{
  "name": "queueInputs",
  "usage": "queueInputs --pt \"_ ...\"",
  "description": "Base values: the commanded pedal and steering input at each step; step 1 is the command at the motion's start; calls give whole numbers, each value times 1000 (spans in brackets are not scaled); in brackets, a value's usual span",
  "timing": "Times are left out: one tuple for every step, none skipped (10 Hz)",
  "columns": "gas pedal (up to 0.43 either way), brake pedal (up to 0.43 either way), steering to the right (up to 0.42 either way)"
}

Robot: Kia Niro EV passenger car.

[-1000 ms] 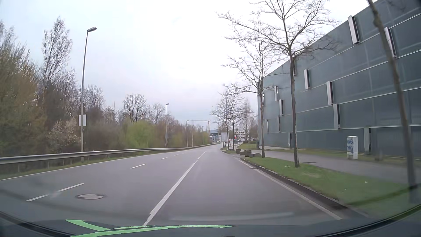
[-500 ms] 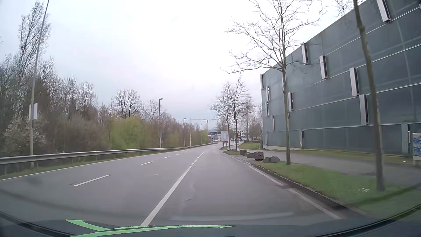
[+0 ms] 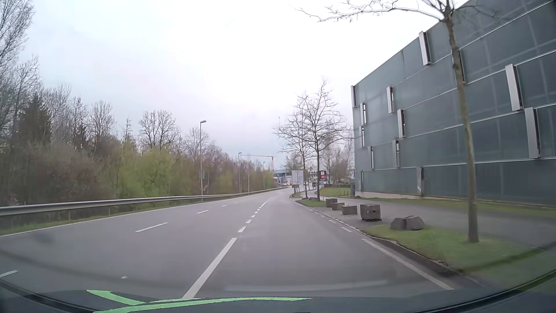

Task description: Follow the waypoints while adhering to traffic rules and regulations

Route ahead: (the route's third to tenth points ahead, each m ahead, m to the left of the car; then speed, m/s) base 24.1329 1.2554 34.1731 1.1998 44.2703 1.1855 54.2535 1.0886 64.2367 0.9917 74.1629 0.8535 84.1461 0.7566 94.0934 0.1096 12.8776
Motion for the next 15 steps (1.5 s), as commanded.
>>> queueInputs --pt "110 0 1" --pt "110 0 0" --pt "110 0 0" --pt "110 0 0" --pt "110 0 1" --pt "110 0 1" --pt "110 0 0" --pt "110 0 0" --pt "110 0 0" --pt "110 0 -1" --pt "110 0 -1" --pt "98 0 -1" --pt "98 0 -1" --pt "98 0 -1" --pt "98 0 -1"
